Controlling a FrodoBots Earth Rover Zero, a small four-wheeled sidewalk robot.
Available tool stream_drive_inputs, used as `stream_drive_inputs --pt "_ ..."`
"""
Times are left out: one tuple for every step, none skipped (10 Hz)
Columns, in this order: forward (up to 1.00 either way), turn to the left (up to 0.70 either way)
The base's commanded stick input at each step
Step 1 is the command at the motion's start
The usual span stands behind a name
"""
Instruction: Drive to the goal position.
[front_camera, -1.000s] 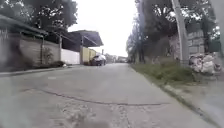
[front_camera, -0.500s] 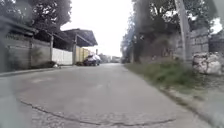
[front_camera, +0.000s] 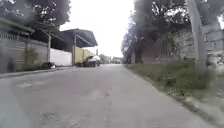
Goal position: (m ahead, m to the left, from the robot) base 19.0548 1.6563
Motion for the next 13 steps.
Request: stream_drive_inputs --pt "1.0 0.0" --pt "1.0 0.0" --pt "1.0 0.0" --pt "1.0 0.0" --pt "1.0 0.0" --pt "1.0 0.0" --pt "1.0 0.0" --pt "1.0 0.0" --pt "1.0 0.0" --pt "1.0 0.0" --pt "1.0 -0.03" --pt "1.0 -0.28" --pt "1.0 -0.38"
